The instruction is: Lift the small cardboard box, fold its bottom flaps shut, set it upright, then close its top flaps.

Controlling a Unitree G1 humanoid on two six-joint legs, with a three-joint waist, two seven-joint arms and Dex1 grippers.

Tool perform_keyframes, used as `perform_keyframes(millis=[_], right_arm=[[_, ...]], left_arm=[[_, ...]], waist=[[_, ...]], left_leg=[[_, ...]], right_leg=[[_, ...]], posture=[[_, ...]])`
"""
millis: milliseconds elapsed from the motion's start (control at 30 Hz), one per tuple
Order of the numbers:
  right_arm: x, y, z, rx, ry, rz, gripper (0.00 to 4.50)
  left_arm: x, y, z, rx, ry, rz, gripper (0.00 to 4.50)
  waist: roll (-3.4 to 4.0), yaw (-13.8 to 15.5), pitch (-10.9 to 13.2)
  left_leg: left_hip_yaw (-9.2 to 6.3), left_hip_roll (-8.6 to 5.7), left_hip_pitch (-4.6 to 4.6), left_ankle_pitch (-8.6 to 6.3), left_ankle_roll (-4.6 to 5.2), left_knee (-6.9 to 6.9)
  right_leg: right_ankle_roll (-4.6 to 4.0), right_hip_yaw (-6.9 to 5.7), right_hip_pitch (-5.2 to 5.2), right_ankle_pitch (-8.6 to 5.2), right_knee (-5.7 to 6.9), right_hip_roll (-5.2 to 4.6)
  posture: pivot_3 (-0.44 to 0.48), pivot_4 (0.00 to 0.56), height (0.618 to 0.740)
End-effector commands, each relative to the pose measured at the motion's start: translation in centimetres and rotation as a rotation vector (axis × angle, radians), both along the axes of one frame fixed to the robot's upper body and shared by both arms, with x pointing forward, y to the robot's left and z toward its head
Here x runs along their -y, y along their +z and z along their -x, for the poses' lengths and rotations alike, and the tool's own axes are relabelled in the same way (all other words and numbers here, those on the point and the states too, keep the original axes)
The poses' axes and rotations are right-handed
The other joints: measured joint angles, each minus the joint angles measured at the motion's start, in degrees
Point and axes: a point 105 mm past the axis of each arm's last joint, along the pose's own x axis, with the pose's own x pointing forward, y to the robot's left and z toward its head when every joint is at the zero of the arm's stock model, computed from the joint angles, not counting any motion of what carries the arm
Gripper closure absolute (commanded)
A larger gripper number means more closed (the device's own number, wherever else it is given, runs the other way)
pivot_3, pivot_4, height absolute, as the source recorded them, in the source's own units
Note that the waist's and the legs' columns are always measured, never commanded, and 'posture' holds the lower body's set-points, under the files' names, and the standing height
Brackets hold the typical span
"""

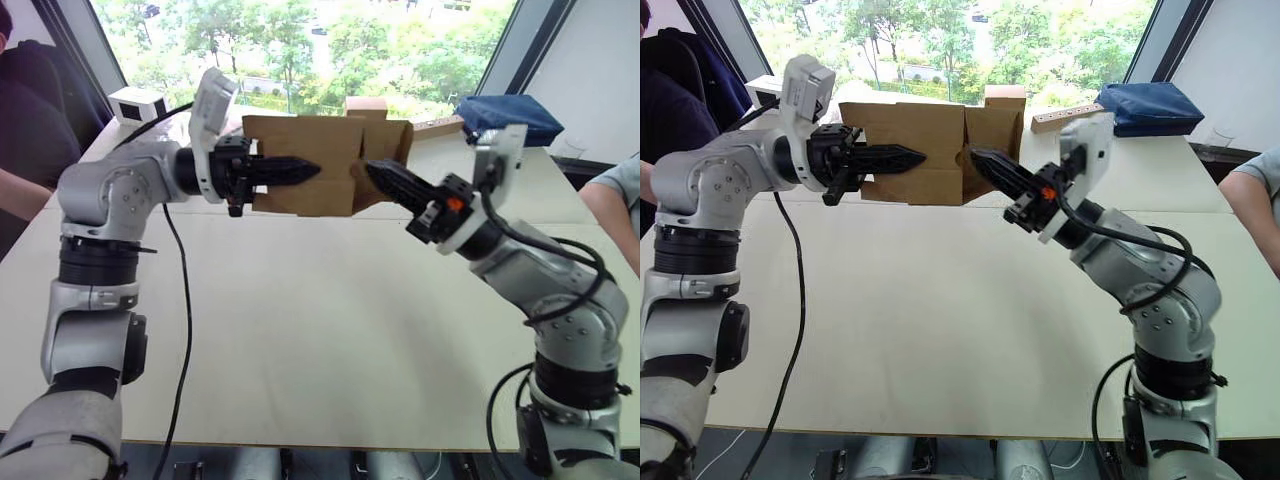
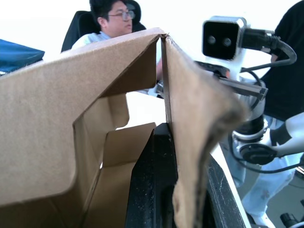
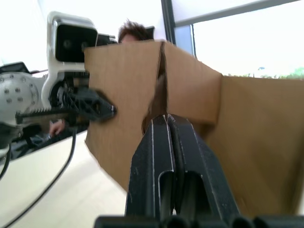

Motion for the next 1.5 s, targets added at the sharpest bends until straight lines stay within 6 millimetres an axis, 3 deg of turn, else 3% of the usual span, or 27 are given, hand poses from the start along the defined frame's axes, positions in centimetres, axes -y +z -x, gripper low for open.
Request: perform_keyframes(millis=[33, 233, 367, 667, 1000, 1433, 1500], right_arm=[[1.3, 0.5, 1.9, 0.018, 0.009, 0.043, 4.48], [2.8, -3.5, 1.9, -0.098, -0.052, 0.146, 4.48], [2.5, -4.3, 0.9, -0.092, -0.084, 0.156, 4.48], [-0.5, -2.2, -0.1, 0.002, -0.016, 0.069, 4.48], [-2.1, -1.5, -0.3, 0.018, 0.05, 0.024, 4.48], [-2.3, -1.6, -0.4, 0.024, 0.067, 0.041, 4.48], [-1.8, -0.9, 0.6, 0.021, 0.103, 0.027, 4.48]], left_arm=[[-0.4, 1.2, 0.2, 0.051, 0.004, 0.028, 4.5], [-0.2, 1.5, 0.4, 0.054, -0.008, 0.038, 4.5], [0.1, 1.8, 0.6, 0.056, -0.021, 0.04, 4.5], [0.5, 1.8, 0.8, 0.049, -0.033, 0.035, 4.5], [0.6, 1.4, 1.0, 0.032, -0.037, 0.033, 4.5], [0.6, 1.5, 0.9, 0.039, -0.032, 0.043, 4.5], [0.4, 1.4, 0.7, 0.04, -0.015, 0.041, 4.5]], waist=[[-0.01, 0.04, 0.0], [-0.04, 0.05, 0.0], [-0.04, -0.1, 0.0], [-0.03, 0.05, 0.0], [-0.03, -0.04, 0.0], [-0.03, -0.02, 0.0], [-0.03, -0.01, 0.0]], left_leg=[[-0.02, 0.0, 0.0, 0.0, 0.01, 0.0], [0.0, 0.0, 0.0, -0.01, 0.02, 0.0], [0.0, 0.0, 0.01, -0.01, 0.02, 0.0], [-0.03, 0.02, -0.01, -0.01, 0.01, 0.0], [-0.02, 0.01, -0.03, -0.01, 0.01, 0.0], [-0.02, 0.01, -0.03, -0.01, 0.01, 0.0], [-0.02, 0.01, -0.03, -0.01, 0.01, 0.0]], right_leg=[[0.0, -0.02, 0.0, 0.0, -0.01, 0.01], [0.0, -0.01, 0.02, 0.0, -0.04, 0.01], [0.01, 0.01, 0.01, -0.01, -0.04, 0.04], [0.01, 0.0, 0.0, -0.01, -0.05, 0.11], [0.02, 0.0, -0.01, -0.01, -0.05, 0.06], [0.02, 0.0, -0.01, -0.01, -0.04, 0.06], [0.02, 0.0, -0.01, -0.01, -0.05, 0.06]], posture=[[0.0, 0.15, 0.74], [0.0, 0.15, 0.74], [0.0, 0.15, 0.74], [0.0, 0.15, 0.74], [0.0, 0.15, 0.74], [0.0, 0.15, 0.74], [0.0, 0.15, 0.74]])
